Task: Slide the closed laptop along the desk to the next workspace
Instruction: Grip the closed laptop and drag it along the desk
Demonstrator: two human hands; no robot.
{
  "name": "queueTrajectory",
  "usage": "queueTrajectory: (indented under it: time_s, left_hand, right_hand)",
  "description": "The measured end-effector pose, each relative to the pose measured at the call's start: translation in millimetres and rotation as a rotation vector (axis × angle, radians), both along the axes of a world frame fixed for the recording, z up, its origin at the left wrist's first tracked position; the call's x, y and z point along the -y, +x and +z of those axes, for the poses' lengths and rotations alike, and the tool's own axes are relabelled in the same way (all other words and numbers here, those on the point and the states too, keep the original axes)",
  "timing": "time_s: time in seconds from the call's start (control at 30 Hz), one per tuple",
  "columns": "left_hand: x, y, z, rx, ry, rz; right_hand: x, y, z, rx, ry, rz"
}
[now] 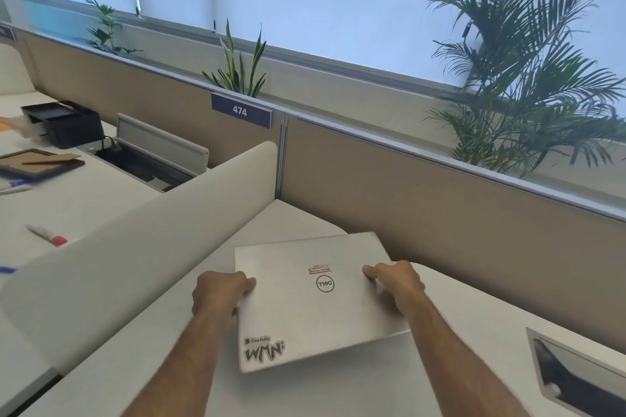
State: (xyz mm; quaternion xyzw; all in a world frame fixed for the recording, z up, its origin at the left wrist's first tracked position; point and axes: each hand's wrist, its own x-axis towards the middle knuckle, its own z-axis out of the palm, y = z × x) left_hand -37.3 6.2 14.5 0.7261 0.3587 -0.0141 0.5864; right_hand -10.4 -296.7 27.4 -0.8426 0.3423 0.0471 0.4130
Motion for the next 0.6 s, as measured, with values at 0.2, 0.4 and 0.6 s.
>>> queueTrajectory:
  time_s: [0.2,0.4,0.6]
  left_hand:
    - [6,-33,4,0.011,-0.029,-0.025]
    - [13,-69,5,0.006,-0.099,-0.060]
    - [22,-101,4,0.001,-0.150,-0.131]
  right_hand:
    - [9,-45,10,-0.014,-0.001,-0.044]
    - [22,-91,14,-0.026,-0.003,-0.079]
    - [34,-141,16,-0.028,0.015,-0.125]
